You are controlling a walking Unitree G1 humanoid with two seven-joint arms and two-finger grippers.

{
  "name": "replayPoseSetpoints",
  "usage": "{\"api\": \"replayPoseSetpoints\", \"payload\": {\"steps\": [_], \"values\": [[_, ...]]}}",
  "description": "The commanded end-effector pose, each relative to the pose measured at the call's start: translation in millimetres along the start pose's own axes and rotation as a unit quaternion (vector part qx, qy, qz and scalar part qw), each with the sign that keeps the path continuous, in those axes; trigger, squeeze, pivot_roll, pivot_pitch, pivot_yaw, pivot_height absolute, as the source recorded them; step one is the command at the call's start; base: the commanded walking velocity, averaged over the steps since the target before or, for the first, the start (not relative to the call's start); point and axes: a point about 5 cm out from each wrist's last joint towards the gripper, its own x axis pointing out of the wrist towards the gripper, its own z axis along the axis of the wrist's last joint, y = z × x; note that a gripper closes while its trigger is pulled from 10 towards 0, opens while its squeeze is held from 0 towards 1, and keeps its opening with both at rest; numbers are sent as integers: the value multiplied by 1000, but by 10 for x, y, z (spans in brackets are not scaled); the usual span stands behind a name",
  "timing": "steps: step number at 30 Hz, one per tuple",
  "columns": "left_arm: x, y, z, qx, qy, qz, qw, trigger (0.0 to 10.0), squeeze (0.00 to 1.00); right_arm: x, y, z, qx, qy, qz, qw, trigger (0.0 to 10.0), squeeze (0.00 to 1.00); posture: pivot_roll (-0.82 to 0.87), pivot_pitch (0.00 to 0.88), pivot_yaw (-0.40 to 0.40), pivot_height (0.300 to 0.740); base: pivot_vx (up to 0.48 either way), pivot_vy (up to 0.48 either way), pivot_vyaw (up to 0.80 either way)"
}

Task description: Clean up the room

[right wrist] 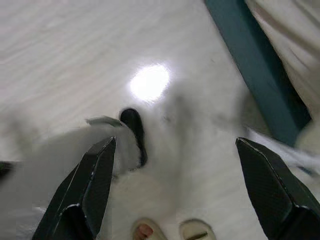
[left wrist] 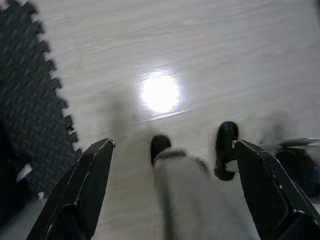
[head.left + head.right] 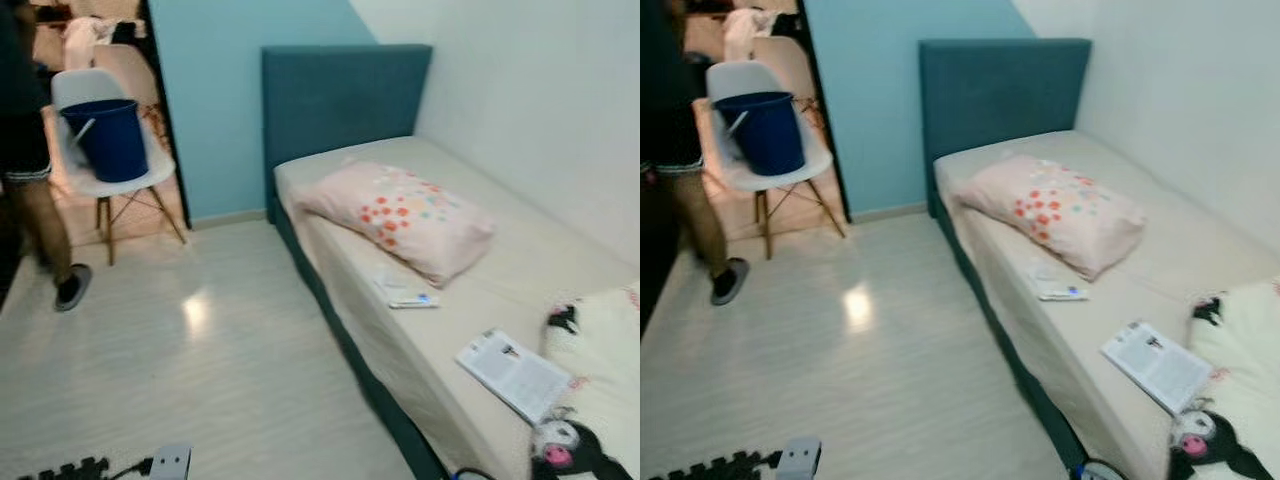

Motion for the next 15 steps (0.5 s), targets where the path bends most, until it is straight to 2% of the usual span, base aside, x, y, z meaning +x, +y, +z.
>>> {"api": "replayPoseSetpoints", "payload": {"steps": [1,7,11,15], "values": [[7,0,39,-1,-4,-3,1000,10000,0,-3,-14,-15,12,0,-4,1000,10000,0,-50,0,-62,739,326,0,0],[6,-12,31,0,-3,-7,1000,10000,0,-3,-3,-3,5,-4,7,1000,10000,0,-52,0,-63,739,328,0,0],[7,-23,28,2,-2,-10,1000,10000,0,-3,-10,-9,18,-4,-2,1000,10000,0,-56,0,-64,739,327,0,0],[7,-30,29,3,-1,-12,1000,10000,0,-3,-22,-6,11,-2,-9,1000,10000,0,-57,0,-65,739,329,0,0]]}}
